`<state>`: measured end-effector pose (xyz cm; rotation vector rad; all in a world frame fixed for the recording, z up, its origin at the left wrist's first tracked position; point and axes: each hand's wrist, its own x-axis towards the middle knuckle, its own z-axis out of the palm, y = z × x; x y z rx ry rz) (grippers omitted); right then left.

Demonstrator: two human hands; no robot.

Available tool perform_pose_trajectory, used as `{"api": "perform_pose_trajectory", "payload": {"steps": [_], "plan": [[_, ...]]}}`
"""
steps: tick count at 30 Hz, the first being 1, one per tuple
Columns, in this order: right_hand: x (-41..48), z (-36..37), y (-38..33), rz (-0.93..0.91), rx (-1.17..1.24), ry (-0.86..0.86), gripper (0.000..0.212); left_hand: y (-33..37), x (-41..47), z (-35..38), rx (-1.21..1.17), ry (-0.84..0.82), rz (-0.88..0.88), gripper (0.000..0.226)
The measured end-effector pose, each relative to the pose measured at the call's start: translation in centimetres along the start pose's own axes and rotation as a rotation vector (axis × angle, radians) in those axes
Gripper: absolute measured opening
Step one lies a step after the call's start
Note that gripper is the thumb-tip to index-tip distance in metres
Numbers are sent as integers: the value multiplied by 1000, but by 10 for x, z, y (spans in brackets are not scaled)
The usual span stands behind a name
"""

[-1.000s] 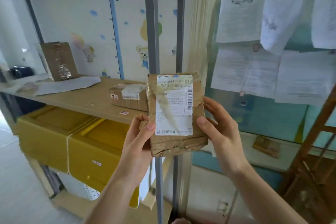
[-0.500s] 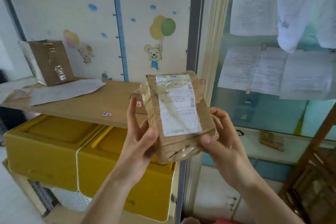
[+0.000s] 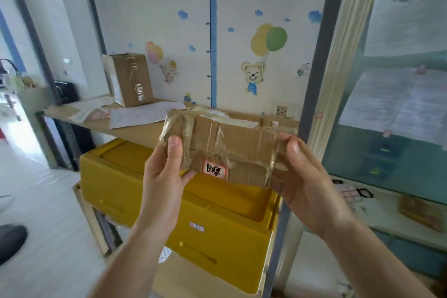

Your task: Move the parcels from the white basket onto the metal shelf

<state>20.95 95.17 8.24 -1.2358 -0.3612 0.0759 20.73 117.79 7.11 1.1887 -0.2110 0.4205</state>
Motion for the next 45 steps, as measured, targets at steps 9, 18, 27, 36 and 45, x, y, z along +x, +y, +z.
{"api": "perform_pose_trajectory", "payload": {"steps": [9, 18, 27, 36, 45], "plan": [[78, 57, 1, -247, -707, 121, 76, 13, 96, -80, 277, -191, 99, 48], [201, 81, 20, -161, -1385, 287, 75, -25, 242, -128, 567, -312, 192, 11], [227, 62, 48, 163, -1778, 283, 77, -94, 273, -128, 751, -477, 113, 35], [221, 60, 45, 233, -1876, 271, 97, -96, 275, -133, 719, -567, 12, 59], [140, 82, 5, -154, -1646, 362, 57, -82, 217, -151, 1080, -381, 257, 41]]}}
